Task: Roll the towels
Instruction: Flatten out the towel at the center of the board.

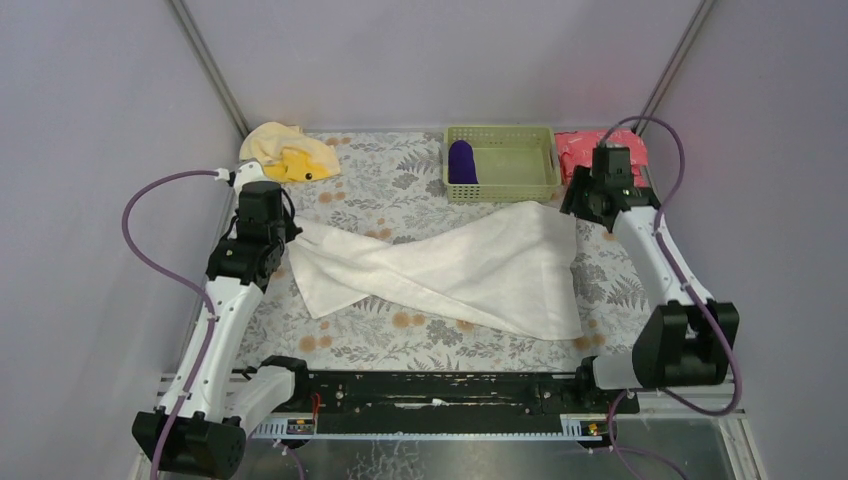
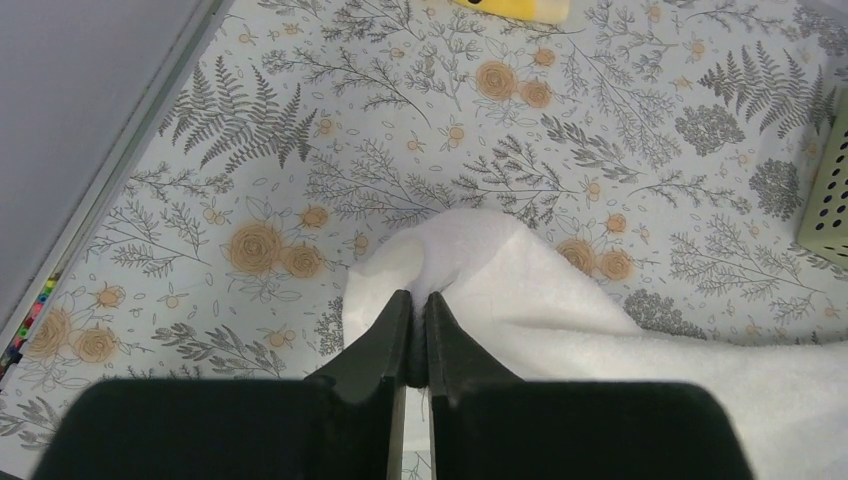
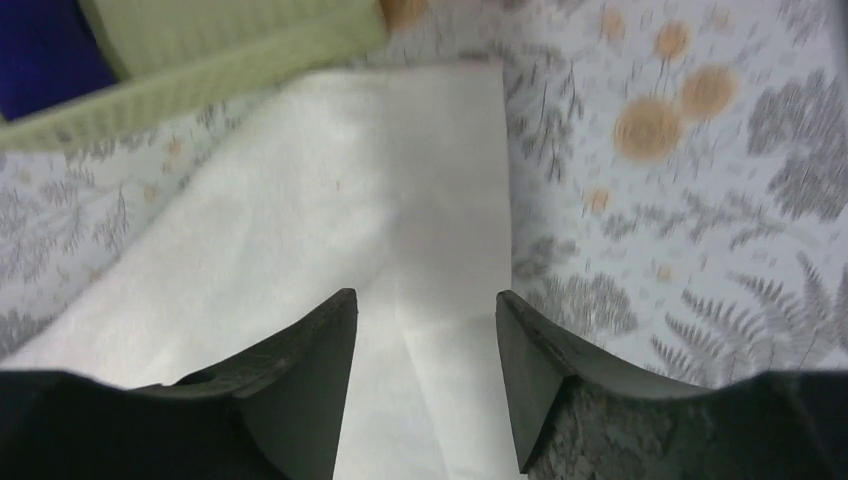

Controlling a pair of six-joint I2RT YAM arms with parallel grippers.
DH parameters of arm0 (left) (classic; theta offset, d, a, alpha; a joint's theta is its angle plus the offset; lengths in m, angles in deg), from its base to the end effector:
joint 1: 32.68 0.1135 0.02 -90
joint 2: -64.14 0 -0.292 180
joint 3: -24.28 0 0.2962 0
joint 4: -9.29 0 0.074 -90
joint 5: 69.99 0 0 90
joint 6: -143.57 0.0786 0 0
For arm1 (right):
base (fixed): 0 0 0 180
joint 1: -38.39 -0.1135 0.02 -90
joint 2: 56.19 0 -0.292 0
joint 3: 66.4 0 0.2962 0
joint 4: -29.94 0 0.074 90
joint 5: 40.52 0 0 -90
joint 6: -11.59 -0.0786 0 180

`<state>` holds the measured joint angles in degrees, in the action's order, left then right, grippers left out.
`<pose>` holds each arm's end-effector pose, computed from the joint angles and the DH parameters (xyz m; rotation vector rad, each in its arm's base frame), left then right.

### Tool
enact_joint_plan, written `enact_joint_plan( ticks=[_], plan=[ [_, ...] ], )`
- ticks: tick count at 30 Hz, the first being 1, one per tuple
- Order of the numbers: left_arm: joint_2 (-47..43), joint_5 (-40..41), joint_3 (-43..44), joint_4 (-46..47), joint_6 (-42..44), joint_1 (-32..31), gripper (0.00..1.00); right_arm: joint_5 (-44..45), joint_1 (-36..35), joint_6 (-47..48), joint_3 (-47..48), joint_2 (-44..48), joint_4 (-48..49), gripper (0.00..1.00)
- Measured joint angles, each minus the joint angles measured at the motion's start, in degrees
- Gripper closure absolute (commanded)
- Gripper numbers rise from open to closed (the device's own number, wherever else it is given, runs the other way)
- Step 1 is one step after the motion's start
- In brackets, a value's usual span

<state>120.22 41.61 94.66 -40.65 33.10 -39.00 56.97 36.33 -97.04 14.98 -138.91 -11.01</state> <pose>0.2652 -0.0003 0.3433 -0.4708 2.0944 0.1423 0.3916 0.0038 0.2940 0.3974 2.2668 0.0345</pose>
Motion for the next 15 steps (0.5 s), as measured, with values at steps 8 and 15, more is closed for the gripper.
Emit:
enact_joint_plan(
  ticks=[8,15],
  plan=[
    [-4.0,-1.5,-3.6,1.5,0.3,0.0,1.00,-2.1,0.0,-7.2,-22.3,12.7,-2.7,0.42],
    [-5.7,-1.8,-5.0,2.2,0.4,0.0,1.00,-6.7,0.0,-10.4,-28.3,4.0,-1.0,0.46]
  ],
)
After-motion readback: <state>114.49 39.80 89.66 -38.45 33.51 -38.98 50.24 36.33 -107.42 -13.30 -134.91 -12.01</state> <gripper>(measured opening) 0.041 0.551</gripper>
